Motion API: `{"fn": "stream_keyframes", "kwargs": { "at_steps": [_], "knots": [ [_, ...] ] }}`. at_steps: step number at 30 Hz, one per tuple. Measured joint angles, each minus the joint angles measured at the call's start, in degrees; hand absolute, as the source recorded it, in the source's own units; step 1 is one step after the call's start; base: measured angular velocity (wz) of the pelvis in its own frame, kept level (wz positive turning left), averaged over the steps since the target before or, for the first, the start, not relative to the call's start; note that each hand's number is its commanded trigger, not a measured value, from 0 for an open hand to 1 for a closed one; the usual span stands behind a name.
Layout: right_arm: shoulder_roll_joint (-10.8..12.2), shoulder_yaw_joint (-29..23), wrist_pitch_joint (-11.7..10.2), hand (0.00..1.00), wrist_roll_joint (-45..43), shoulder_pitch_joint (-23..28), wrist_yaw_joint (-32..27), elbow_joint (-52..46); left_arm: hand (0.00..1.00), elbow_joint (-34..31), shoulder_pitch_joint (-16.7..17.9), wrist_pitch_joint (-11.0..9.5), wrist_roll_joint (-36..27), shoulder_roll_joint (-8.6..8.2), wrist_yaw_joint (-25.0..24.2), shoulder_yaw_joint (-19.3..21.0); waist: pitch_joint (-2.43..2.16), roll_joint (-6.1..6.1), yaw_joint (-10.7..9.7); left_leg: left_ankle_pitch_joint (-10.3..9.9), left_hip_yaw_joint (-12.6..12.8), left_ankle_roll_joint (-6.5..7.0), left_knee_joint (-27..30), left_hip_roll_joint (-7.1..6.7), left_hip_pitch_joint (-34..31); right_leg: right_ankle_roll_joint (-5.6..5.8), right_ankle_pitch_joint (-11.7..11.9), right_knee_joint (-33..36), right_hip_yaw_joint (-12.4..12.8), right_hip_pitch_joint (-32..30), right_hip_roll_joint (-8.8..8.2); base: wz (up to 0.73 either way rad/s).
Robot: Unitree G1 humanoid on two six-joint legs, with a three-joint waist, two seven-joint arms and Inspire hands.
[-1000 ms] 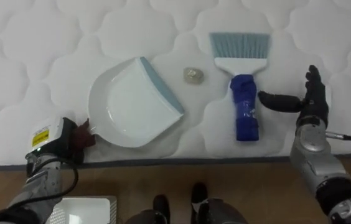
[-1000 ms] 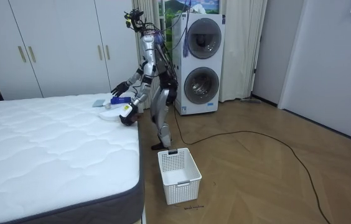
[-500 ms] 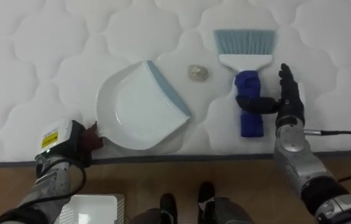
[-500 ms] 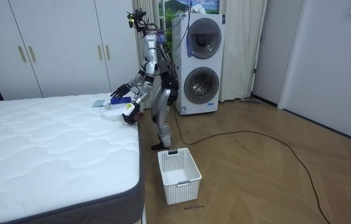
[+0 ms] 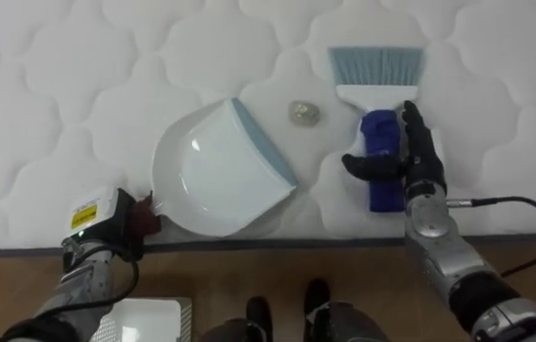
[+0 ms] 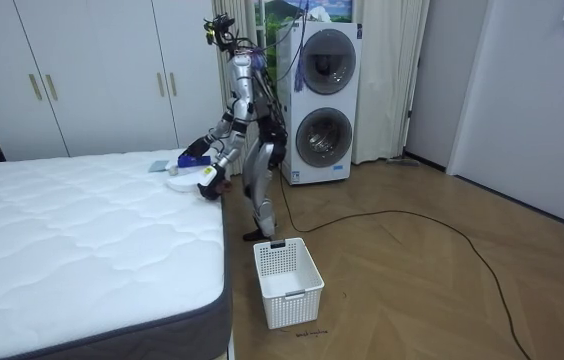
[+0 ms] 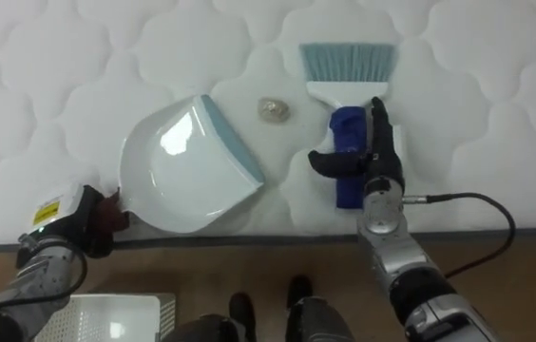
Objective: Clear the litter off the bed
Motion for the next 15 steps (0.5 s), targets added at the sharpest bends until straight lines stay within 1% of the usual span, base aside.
{"fn": "stream_keyframes", "kwargs": {
  "at_steps": [1, 2, 3, 7, 9, 10, 11, 12, 13, 15],
  "knots": [
    [-0.02, 0.07, -0.03, 0.00, -0.31, 0.00, 0.16, 0.30, 1.00, 0.00, 0.02, 0.06, 0.01, 0.00, -0.05, -0.12, 0.00, 0.00, 0.01, 0.00, -0.01, 0.00, 0.02, -0.01, -0.01, 0.00, 0.00, 0.03, -0.24, -0.01, -0.09, 0.00],
    [-0.07, 0.07, -0.26, 0.00, -0.75, -0.32, 0.51, 1.11, 1.00, 0.00, 0.01, 0.16, 0.02, 0.00, -0.29, -0.41, 0.00, 0.01, 0.08, -0.01, -0.02, 0.00, -0.12, -0.06, -0.02, -0.05, 0.01, 0.03, -1.36, 0.00, -0.51, 0.00],
    [-0.10, 0.05, -0.50, 0.00, -1.35, -0.99, 1.00, 2.70, 1.00, 0.00, 0.01, 0.28, 0.01, 0.00, -0.70, -0.61, -0.07, 0.04, 0.16, -0.02, -0.02, 0.01, -0.45, -0.09, -0.01, -0.16, 0.05, -0.04, -1.61, 0.02, -0.62, 0.00],
    [-0.60, -0.04, -0.56, 0.00, -4.06, -1.56, 2.20, 5.02, 1.00, 0.00, 0.14, 0.59, 0.06, 0.00, -1.14, -0.61, -0.19, 0.05, 0.44, -0.02, -0.03, 0.00, -0.69, -0.12, -0.09, -0.41, 0.19, -0.95, -1.67, 0.09, -0.59, 0.00],
    [-0.68, -0.08, -0.79, 0.00, -5.99, -1.45, 2.64, 6.93, 1.00, 0.02, 0.64, 0.82, 0.19, 0.00, -1.16, -0.71, -0.41, 0.23, 0.38, 0.04, -0.40, 0.02, -0.49, -0.12, 0.12, -0.41, 0.19, -1.18, -2.02, 0.69, -0.58, 0.06],
    [-0.73, -0.09, -0.86, 0.00, -6.75, -1.38, 2.79, 7.37, 1.00, 0.06, 0.74, 0.95, 0.23, 0.00, -1.16, -0.81, -0.44, 0.25, 0.33, 0.07, -0.47, 0.04, -0.50, -0.12, 0.27, -0.40, 0.19, -1.28, -2.14, 0.94, -0.59, 0.11],
    [-0.83, -0.07, -1.10, 0.00, -7.37, -1.34, 3.20, 8.77, 1.00, 0.07, 1.00, 1.20, 0.22, -0.01, -1.16, -1.15, -0.77, 0.50, 0.06, 0.16, -0.95, 0.05, -0.56, -0.15, 0.35, -0.38, 0.20, -1.75, -2.67, 1.47, -0.60, 0.21],
    [-1.07, -0.07, -1.09, 0.62, -7.98, -1.31, 3.38, 9.53, 1.00, 0.07, 1.04, 1.30, 0.29, -0.05, -1.19, -1.48, -0.96, 0.73, -0.37, 0.47, -1.70, 0.09, -0.70, -0.35, 0.45, -0.29, 0.20, -2.09, -3.27, 1.99, -0.75, 0.24],
    [-1.20, -0.04, -1.09, 1.00, -8.34, -0.99, 3.48, 9.76, 1.00, 0.07, 1.03, 1.37, 0.35, -0.05, -1.21, -1.66, -1.05, 0.74, -0.45, 0.50, -1.91, 0.09, -0.77, -0.41, 0.52, -0.26, 0.18, -2.08, -3.55, 2.17, -0.87, 0.25],
    [-1.35, -0.05, -1.14, 1.00, -9.37, -0.76, 3.40, 10.72, 1.00, 0.00, 1.03, 1.63, 0.46, -0.12, -1.43, -1.72, -1.08, 0.74, -0.66, 0.59, -2.41, 0.13, -0.77, -0.51, 0.54, -0.21, 0.14, -2.15, -4.25, 2.57, -1.05, 0.14]
  ]
}}
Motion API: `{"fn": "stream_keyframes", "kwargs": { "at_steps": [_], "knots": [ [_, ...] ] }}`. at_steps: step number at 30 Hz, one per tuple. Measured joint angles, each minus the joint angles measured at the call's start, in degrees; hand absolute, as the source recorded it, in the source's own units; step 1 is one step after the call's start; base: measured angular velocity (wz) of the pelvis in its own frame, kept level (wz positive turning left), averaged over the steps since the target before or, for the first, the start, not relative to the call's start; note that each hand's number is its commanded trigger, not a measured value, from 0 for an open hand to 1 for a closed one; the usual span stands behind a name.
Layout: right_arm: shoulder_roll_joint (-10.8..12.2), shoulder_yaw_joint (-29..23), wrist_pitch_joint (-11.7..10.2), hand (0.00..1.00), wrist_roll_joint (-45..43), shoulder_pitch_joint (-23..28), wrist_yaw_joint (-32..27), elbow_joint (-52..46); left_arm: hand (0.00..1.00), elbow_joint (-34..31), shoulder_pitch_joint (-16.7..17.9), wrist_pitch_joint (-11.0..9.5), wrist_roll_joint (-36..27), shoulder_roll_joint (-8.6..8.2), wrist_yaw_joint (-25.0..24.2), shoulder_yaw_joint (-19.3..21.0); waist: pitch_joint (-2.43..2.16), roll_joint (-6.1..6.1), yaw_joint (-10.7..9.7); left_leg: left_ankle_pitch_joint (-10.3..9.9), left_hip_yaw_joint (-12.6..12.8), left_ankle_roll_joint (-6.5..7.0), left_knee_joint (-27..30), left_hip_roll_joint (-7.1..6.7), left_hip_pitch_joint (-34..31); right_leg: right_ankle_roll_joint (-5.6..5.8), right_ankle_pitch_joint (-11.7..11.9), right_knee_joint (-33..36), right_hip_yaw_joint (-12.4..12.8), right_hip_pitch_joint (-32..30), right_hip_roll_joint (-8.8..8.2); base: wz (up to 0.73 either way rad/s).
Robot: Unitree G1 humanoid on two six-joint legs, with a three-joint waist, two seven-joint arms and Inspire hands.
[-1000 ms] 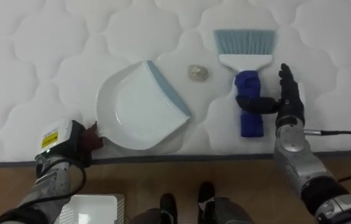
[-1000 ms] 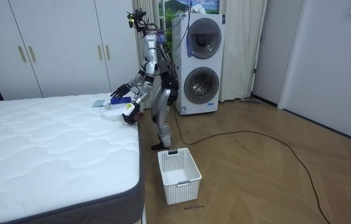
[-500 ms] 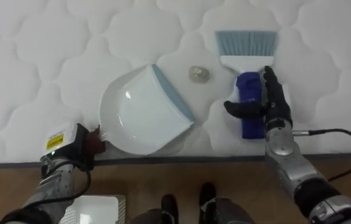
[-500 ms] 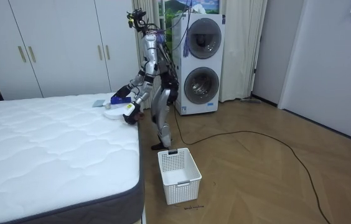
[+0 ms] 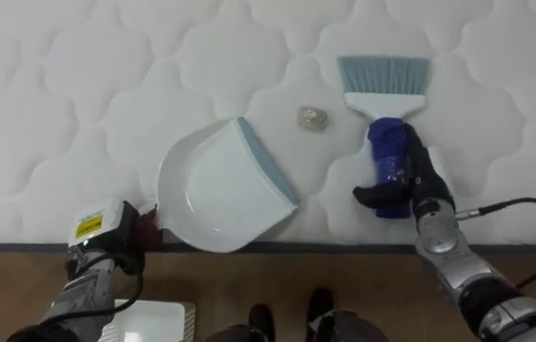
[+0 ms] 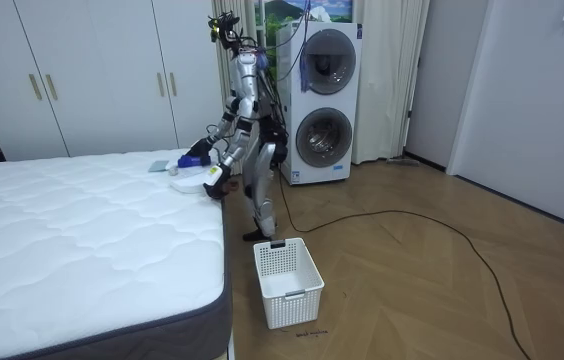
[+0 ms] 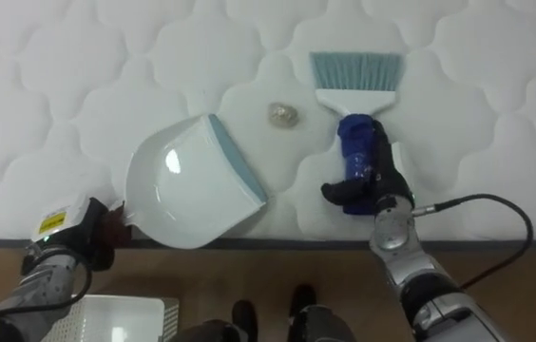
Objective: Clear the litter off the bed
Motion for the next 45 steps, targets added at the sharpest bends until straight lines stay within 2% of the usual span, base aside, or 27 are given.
{"fn": "stream_keyframes", "kwargs": {
  "at_steps": [6, 11, 15, 29, 41, 43, 45],
  "knots": [
    [-1.69, -0.13, 0.09, 1.00, -0.03, 0.05, -3.85, 0.76, 1.00, -0.16, -0.02, 0.11, -0.14, -0.25, -0.43, -0.01, 0.00, 0.01, 0.00, -0.01, -0.64, 0.00, 0.08, -0.05, -0.04, 0.06, -0.02, -0.38, -0.49, 0.48, 0.05, 0.05],
    [-2.06, -0.02, 0.84, 1.00, 0.07, -0.02, -6.64, 2.29, 1.00, -0.24, -0.03, 0.58, -0.59, -0.26, -0.38, -0.48, 0.00, 0.01, 0.00, -0.01, -0.78, -0.01, 0.02, 0.01, -0.04, 0.06, -0.02, -0.33, -0.48, 0.48, 0.16, 0.00],
    [-2.10, 0.21, 2.14, 1.00, 0.13, 0.25, -7.25, 2.55, 1.00, -0.40, -0.07, 0.71, -0.62, -0.30, -0.38, -0.52, 0.00, 0.01, 0.00, -0.02, -0.84, -0.02, -0.10, 0.00, -0.12, 0.06, -0.02, -0.46, -0.44, 0.47, 0.20, 0.00],
    [-1.76, 0.73, 3.02, 1.00, -2.20, 1.20, -8.64, 2.10, 1.00, -0.39, 0.01, 0.54, -0.94, -0.30, -0.42, -0.57, 0.02, -0.07, 0.12, -0.02, -0.43, -0.03, -0.25, -0.01, -0.28, 0.06, -0.03, -0.72, -0.03, 0.05, 0.16, -0.01],
    [-1.62, -0.09, 3.50, 1.00, -2.59, 1.24, -9.14, 2.23, 1.00, -0.48, 0.09, 0.68, -0.42, 0.00, -0.51, -0.49, -0.24, -0.46, 0.26, 0.05, 0.15, -0.05, -0.44, 0.01, -0.29, 0.08, -0.03, -0.49, 0.68, -0.52, 0.31, -0.02],
    [-1.64, -1.30, 4.20, 1.00, -4.19, 1.15, -9.00, 2.24, 1.00, -0.47, 0.04, 0.72, 0.68, 0.05, -0.64, 0.05, -0.30, -0.56, 0.32, 0.05, 0.27, -0.04, -0.24, 0.02, -0.35, 0.16, -0.08, -0.36, 0.91, -0.56, 0.33, 0.00],
    [-1.89, -1.27, 5.33, 1.00, -4.76, 0.93, -9.00, 2.33, 1.00, -0.64, -0.28, 1.27, 4.31, 0.37, -0.44, 0.71, -0.34, -1.12, 0.46, 0.05, 0.60, -0.04, 0.26, -0.04, -0.29, 0.16, -0.40, 0.51, 1.06, -0.72, 0.04, 0.00]
  ]
}}
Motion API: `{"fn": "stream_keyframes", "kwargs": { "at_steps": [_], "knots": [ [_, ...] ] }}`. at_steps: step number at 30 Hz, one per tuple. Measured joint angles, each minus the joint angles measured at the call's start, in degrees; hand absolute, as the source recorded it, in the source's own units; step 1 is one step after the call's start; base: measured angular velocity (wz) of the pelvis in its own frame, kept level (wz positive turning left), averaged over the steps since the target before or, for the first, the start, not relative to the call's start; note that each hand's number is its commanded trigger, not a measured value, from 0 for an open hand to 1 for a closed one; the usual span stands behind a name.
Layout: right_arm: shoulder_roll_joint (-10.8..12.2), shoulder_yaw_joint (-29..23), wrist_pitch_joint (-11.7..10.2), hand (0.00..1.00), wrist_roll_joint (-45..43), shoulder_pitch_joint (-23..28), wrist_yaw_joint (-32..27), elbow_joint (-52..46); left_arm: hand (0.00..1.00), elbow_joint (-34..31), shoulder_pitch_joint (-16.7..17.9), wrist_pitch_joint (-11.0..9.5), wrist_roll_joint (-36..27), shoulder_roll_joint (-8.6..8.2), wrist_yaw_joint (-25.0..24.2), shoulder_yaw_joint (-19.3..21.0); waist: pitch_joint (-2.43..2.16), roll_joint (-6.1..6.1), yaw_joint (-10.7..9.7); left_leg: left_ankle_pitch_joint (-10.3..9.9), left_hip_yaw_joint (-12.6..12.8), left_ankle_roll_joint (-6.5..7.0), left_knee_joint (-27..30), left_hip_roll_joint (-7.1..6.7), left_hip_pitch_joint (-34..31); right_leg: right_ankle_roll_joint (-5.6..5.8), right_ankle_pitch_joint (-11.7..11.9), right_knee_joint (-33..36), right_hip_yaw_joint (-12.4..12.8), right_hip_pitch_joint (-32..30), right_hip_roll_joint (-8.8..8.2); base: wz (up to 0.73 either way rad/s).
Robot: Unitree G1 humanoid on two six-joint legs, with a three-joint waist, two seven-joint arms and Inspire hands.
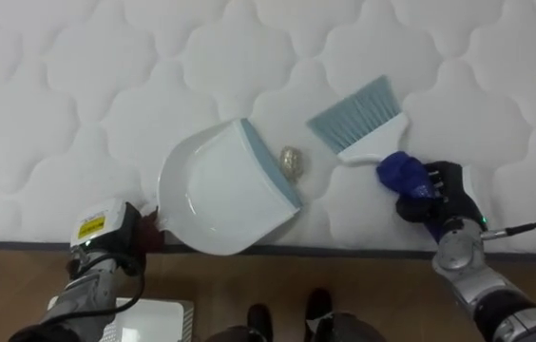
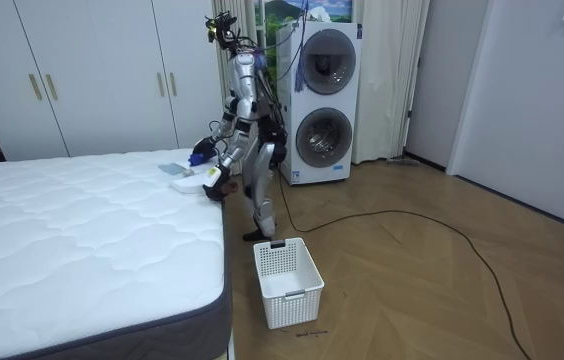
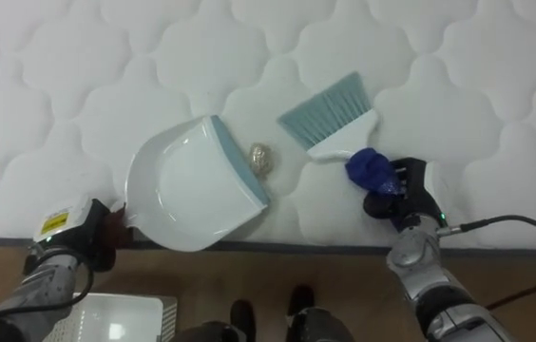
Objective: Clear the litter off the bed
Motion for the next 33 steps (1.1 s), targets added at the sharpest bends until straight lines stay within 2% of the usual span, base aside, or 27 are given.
{"fn": "stream_keyframes", "kwargs": {
  "at_steps": [1, 3, 4, 7, 9, 10, 12, 15, 18, 22, 25, 27, 30, 33],
  "knots": [
    [-0.08, 0.00, 0.25, 1.00, 0.07, 0.00, 0.00, 0.04, 1.00, -0.24, 0.00, 0.11, 0.82, 0.19, 0.16, 0.01, 0.02, -0.17, 0.00, 0.00, 0.03, 0.00, 0.11, -0.01, 0.01, 0.00, -0.04, 0.19, 0.06, -0.01, -0.03, 0.00],
    [-0.93, 0.03, 1.38, 1.00, -0.68, 0.04, 0.09, 0.14, 1.00, -0.95, -0.12, 0.22, 4.77, 1.53, 1.39, -0.02, 0.12, -1.35, 0.20, -0.01, 0.46, 0.01, 0.67, -0.17, -0.29, -0.11, -0.43, 1.17, 0.54, -0.83, -0.36, 0.00],
    [-1.41, 0.03, 1.64, 1.00, -0.93, 0.05, 0.19, 0.03, 1.00, -1.16, -0.20, 0.32, 5.43, 1.79, 1.60, -0.03, 0.15, -1.46, 0.16, -0.02, 0.41, 0.02, 0.93, -0.17, -0.50, -0.12, -0.46, 1.37, 0.47, -0.97, -0.41, 0.05],
    [-3.86, -0.16, 2.97, 1.00, -2.08, -0.53, 0.60, -0.18, 1.00, -2.79, -0.13, 1.61, 8.65, 3.33, 2.33, -0.05, 0.08, -2.18, -0.41, -0.11, 0.42, 0.06, 0.99, -0.16, -1.54, -0.17, -0.54, 1.99, 0.43, -1.93, -0.53, 0.08],
    [-6.24, -0.13, 4.41, 1.00, -2.98, -1.20, 1.68, 0.32, 1.00, -3.16, -0.54, 2.56, 9.44, 4.80, 2.32, -1.21, 0.12, -3.46, -0.58, -0.09, 0.42, 0.02, 1.04, -0.15, -1.92, -0.37, -0.30, 2.30, 0.42, -2.41, -0.56, 0.04],
    [-6.99, -0.12, 4.80, 1.00, -3.61, -1.20, 1.95, 0.23, 1.00, -3.18, -0.54, 2.65, 9.69, 5.06, 2.32, -1.32, 0.14, -3.77, -0.55, -0.09, 0.42, 0.01, 1.11, -0.14, -1.92, -0.41, -0.27, 2.39, 0.41, -2.41, -0.56, 0.00],
    [-9.99, 0.02, 6.28, 1.00, -6.61, -1.47, 2.47, 0.09, 1.00, -3.34, -0.55, 2.70, 10.24, 6.21, 2.30, -1.54, 0.13, -5.07, -0.52, -0.03, 0.43, -0.07, 1.13, -0.06, -1.97, -0.56, -0.17, 2.42, 0.33, -2.42, -0.54, 0.00],
    [-12.42, 0.02, 8.30, 1.00, -12.60, -1.70, 2.52, 0.09, 1.00, -3.39, -0.90, 3.43, 12.53, 7.63, 2.17, -2.27, 0.24, -6.56, -0.52, 0.06, 0.31, -0.22, 1.00, 0.14, -1.97, -0.81, -0.02, 2.03, -0.28, -2.12, -0.55, 0.00],
    [-13.43, 0.05, 10.75, 1.00, -19.23, -3.40, 2.64, 0.16, 1.00, -3.57, -1.84, 4.31, 14.14, 8.03, 1.70, -2.42, 0.56, -7.33, -0.54, 0.07, 0.22, -0.23, 1.29, 0.30, -2.33, -0.93, 0.11, 1.80, -0.64, -2.19, -0.51, 0.00],
    [-15.34, 0.51, 12.80, 1.00, -27.81, -6.23, 3.94, -0.15, 1.00, -4.02, -3.27, 5.00, 15.37, 8.34, 0.64, -3.17, 0.88, -8.02, -0.18, 0.07, 0.12, -0.22, 1.76, 0.41, -2.85, -0.91, 0.12, 1.80, -0.90, -2.42, -0.52, 0.01],
    [-16.10, 2.73, 14.84, 1.00, -34.80, -7.94, 5.21, -1.18, 1.00, -4.24, -3.51, 5.81, 16.20, 8.87, 0.03, -3.49, 0.83, -9.44, 0.26, 0.11, 0.16, -0.30, 1.85, 0.59, -2.70, -0.97, 0.10, 1.71, -0.96, -2.27, -0.35, 0.00],
    [-16.24, 4.55, 15.97, 1.00, -41.01, -9.36, 5.52, -1.74, 1.00, -5.72, -3.50, 5.90, 17.40, 10.31, -0.42, -3.49, 0.86, -10.84, 0.53, 0.18, 0.19, -0.48, 1.70, 0.83, -2.50, -1.19, 0.18, 1.33, -1.16, -2.01, -0.13, 0.00],
    [-17.11, 7.84, 17.16, 1.00, -46.56, -9.68, 6.62, -4.53, 1.00, -6.00, -3.59, 5.90, 17.80, 10.57, -0.55, -3.53, 0.89, -11.30, 1.54, 0.01, 0.04, -0.81, 2.01, 2.01, -2.12, -1.51, 1.22, -1.13, -1.83, -0.25, 1.17, -0.04],
    [-17.38, 9.49, 18.22, 1.00, -53.57, -9.99, 8.79, -7.72, 1.00, -6.24, -4.00, 5.91, 17.94, 10.61, -1.11, -3.50, 0.90, -11.36, 2.13, -0.10, -0.05, -0.98, 1.91, 2.47, -2.15, -1.64, 1.83, -2.32, -2.12, 0.14, 1.70, -0.02]
  ]
}}
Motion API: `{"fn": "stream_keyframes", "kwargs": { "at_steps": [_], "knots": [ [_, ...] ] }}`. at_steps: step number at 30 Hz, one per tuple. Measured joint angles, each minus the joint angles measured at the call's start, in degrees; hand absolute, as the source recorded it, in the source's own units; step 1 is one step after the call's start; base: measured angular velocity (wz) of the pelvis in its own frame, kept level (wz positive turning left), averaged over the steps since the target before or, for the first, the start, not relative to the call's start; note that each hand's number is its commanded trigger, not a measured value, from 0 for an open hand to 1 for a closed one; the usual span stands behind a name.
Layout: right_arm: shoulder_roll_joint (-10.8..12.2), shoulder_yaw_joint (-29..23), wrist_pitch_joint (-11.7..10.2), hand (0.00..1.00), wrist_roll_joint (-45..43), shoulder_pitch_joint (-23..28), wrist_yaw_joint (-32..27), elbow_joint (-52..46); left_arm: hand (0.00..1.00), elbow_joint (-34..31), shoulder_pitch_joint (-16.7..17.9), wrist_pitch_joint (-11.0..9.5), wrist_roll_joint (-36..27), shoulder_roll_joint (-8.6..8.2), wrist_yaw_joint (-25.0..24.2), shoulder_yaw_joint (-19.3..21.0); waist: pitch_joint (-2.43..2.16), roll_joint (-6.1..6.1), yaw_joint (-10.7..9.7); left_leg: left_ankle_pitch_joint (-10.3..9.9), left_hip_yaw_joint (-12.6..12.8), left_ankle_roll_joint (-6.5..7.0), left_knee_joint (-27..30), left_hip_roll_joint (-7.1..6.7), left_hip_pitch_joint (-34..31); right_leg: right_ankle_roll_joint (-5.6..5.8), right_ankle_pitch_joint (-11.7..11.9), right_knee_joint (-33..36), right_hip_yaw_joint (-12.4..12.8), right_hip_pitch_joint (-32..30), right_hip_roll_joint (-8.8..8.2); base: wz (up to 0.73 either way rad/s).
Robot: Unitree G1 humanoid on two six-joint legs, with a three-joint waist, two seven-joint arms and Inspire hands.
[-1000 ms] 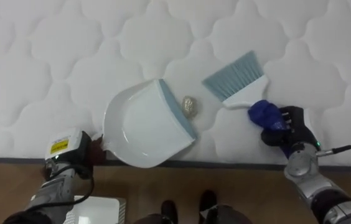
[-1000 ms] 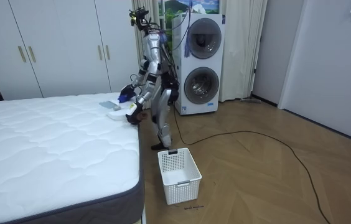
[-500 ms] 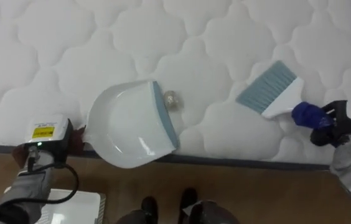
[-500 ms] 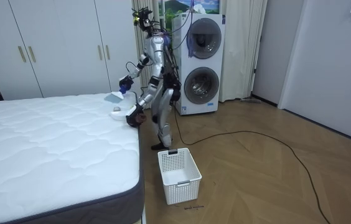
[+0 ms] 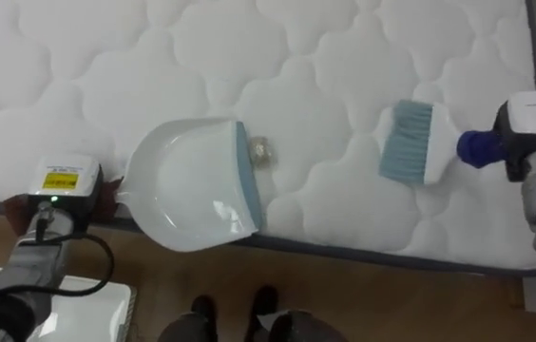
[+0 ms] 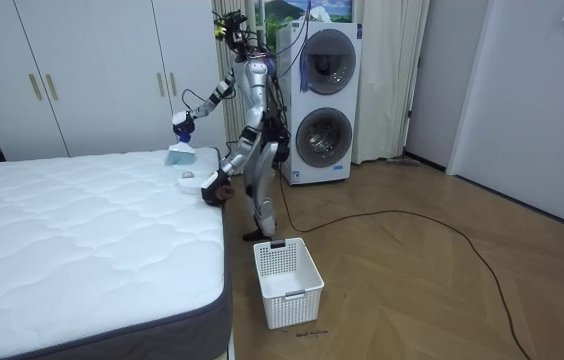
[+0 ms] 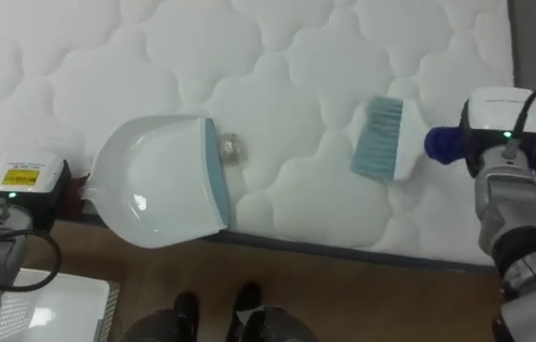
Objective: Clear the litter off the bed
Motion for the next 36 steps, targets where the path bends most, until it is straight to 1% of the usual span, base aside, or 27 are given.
{"fn": "stream_keyframes", "kwargs": {
  "at_steps": [3, 4, 7, 9, 13, 15, 19, 21, 25, 27, 29, 31, 32, 36],
  "knots": [
    [-0.04, 2.01, 1.03, 1.00, -6.11, 0.00, 1.35, -3.57, 1.00, 0.41, -0.36, -0.02, 0.06, 0.01, 0.07, 0.01, 0.02, -0.02, 0.17, -0.05, -0.03, -0.09, 0.25, 0.19, -0.17, -0.08, 0.07, -0.04, -0.43, 0.01, -0.01, 0.00],
    [-0.11, 2.11, 1.06, 1.00, -7.12, 0.00, 1.69, -4.32, 1.00, 0.52, -0.42, -0.05, 0.23, 0.01, 0.12, 0.07, 0.03, -0.01, 0.27, -0.08, -0.03, -0.13, 0.38, 0.28, -0.22, -0.13, 0.10, -0.06, -0.50, 0.00, 0.03, -0.07],
    [-1.10, 4.17, 1.55, 1.00, -11.29, -0.01, 3.67, -8.95, 1.00, 1.02, -0.72, -0.22, 0.32, 0.14, 0.63, 0.14, 0.04, 0.01, 0.71, -0.58, -0.02, -0.48, 1.15, 1.01, -0.56, -0.56, 0.45, -0.64, -0.70, 0.20, 0.74, -0.07],
    [-1.23, 6.31, 1.51, 1.00, -13.56, -0.06, 5.13, -12.70, 1.00, 1.11, -0.73, -0.42, 0.31, 0.54, 0.70, 0.13, 0.07, -0.02, 0.83, -0.53, -0.01, -0.70, 1.01, 1.46, -0.21, -0.85, 0.93, -1.53, -0.70, 0.86, 1.33, -0.05],
    [-1.06, 9.69, 0.87, 1.00, -14.69, -0.06, 7.67, -15.99, 1.00, 1.16, -0.74, -0.50, 0.28, 0.54, 0.55, 0.11, 0.11, -0.05, 1.48, -0.42, -0.01, -1.11, 0.68, 1.75, 0.18, -1.07, 1.09, -2.27, -0.64, 1.38, 1.78, -0.01],
    [-0.90, 11.05, 0.38, 1.00, -14.45, -0.06, 9.73, -18.07, 1.00, 1.14, -0.82, -0.92, 0.25, 0.72, 0.66, 0.20, 0.11, -0.05, 1.72, -0.41, -0.09, -1.32, 0.54, 1.94, -0.02, -1.27, 1.23, -2.74, -0.72, 1.38, 2.00, 0.00],
    [-0.45, 11.57, -0.45, 1.00, -12.66, -0.06, 12.83, -21.44, 1.00, 1.00, -0.86, -1.65, 0.24, 0.96, 0.59, 0.20, 0.11, -0.07, 2.06, -0.34, -0.09, -1.42, -0.06, 1.85, -0.05, -1.28, 1.24, -3.02, -0.72, 1.23, 2.01, 0.00],
    [0.31, 12.05, -0.24, 1.00, -10.34, -0.06, 14.98, -24.23, 1.00, 0.39, -0.75, -2.10, 0.22, 1.26, 0.47, 0.13, 0.09, -0.09, 2.42, -0.30, -0.09, -1.47, -0.51, 1.84, -0.09, -1.24, 1.27, -3.59, -0.75, 1.18, 2.16, 0.00],
    [1.62, 12.65, -0.55, 1.00, -7.69, -0.06, 17.30, -28.39, 1.00, -0.05, -0.78, -2.16, 0.28, 1.35, 0.38, 0.04, 0.06, -0.09, 2.47, -0.05, -0.71, -1.65, -0.91, 1.65, -0.29, -1.19, 1.31, -3.91, -1.19, 1.33, 2.22, 0.06],
    [3.35, 12.80, -1.06, 1.00, -3.08, -0.05, 18.53, -28.71, 1.00, -0.07, -0.77, -2.50, 0.29, 1.34, -0.14, -0.07, 0.04, -0.05, 2.76, 0.02, -1.10, -1.62, -0.15, 1.68, -0.23, -1.12, 1.24, -3.89, -1.61, 1.69, 2.22, 0.06],
    [4.45, 13.07, -1.08, 1.00, 1.19, 0.07, 19.62, -28.99, 1.00, -0.36, -0.77, -2.55, 0.29, 1.33, -0.23, -0.29, 0.03, -0.02, 2.77, 0.02, -1.38, -1.62, -0.07, 1.70, -0.14, -1.06, 1.17, -3.96, -2.16, 2.01, 2.18, 0.09],
    [4.85, 13.07, -1.41, 1.00, 4.16, 0.18, 20.89, -30.33, 1.00, -0.61, -0.78, -2.55, 0.32, 1.34, -0.19, -0.32, 0.03, 0.00, 2.78, 0.00, -1.39, -1.62, -0.05, 1.68, -0.23, -1.04, 1.09, -3.98, -2.36, 2.01, 2.10, 0.04],
    [5.11, 13.07, -2.06, 1.00, 5.89, 0.18, 21.37, -30.87, 1.00, -0.56, -0.78, -2.55, 0.32, 1.34, -0.14, -0.32, 0.01, 0.04, 2.78, -0.03, -1.40, -1.60, -0.12, 1.68, -0.29, -1.07, 1.06, -3.98, -2.47, 2.02, 2.07, 0.00],
    [6.46, 11.78, -2.02, 1.00, 10.41, 0.19, 23.52, -30.89, 1.00, -0.41, -0.76, -2.18, 0.31, 1.33, 0.03, -0.31, -0.05, 0.42, 2.68, -0.05, -1.42, -1.59, -0.33, 1.61, -0.33, -1.14, 0.97, -3.87, -2.75, 2.02, 1.89, 0.02]
  ]
}}
